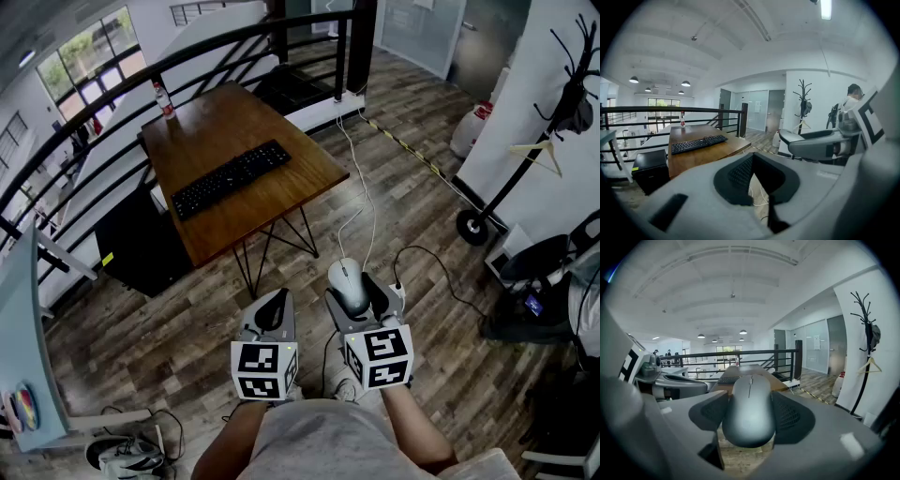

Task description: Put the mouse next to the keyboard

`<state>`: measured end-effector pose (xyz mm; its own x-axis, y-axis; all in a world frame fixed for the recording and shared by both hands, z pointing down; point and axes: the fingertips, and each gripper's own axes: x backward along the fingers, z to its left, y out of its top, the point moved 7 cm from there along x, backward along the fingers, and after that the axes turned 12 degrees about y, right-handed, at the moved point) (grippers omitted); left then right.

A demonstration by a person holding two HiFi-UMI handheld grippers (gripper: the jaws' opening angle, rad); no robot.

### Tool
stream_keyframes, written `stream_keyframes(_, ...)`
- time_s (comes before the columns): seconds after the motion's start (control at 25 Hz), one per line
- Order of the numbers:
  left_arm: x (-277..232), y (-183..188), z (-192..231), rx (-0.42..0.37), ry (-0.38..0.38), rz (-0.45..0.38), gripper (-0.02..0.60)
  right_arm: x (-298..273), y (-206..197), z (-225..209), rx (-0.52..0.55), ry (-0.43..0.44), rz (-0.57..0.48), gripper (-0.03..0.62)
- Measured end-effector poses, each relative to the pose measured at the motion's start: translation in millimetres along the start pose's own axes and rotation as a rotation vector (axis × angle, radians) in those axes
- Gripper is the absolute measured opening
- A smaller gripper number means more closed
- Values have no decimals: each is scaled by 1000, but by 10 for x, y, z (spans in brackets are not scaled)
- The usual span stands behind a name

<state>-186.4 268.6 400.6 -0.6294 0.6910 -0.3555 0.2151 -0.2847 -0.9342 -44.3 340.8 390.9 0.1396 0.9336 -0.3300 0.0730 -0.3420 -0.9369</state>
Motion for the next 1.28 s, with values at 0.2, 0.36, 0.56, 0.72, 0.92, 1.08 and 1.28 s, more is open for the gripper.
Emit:
stream_keyframes(0.2, 7, 5, 152, 0, -7, -2, -9, -122, 17, 100, -22, -6, -21, 299)
stream_keyframes(0.36, -58, -16, 287, -1, -18, -1, -9, -282, 23, 161, -19, -5, -16, 299)
stream_keyframes(0.56, -146, 15, 515, -2, -39, -4, -9, -493, 86, 274, -18, -16, -15, 299)
stream_keyframes(0.72, -216, 28, 694, -1, -59, -6, -9, -645, 124, 360, -25, -33, -16, 299)
stream_keyframes(0.92, -374, 47, 834, 6, -76, 2, -9, -825, 160, 360, -25, -44, -10, 299)
stream_keyframes(1.08, -546, 87, 851, 7, -84, 4, -9, -942, 196, 254, -24, -48, -5, 299)
stream_keyframes(1.28, -876, 160, 774, 10, -81, 20, -9, -1110, 231, -51, -31, -39, 3, 299)
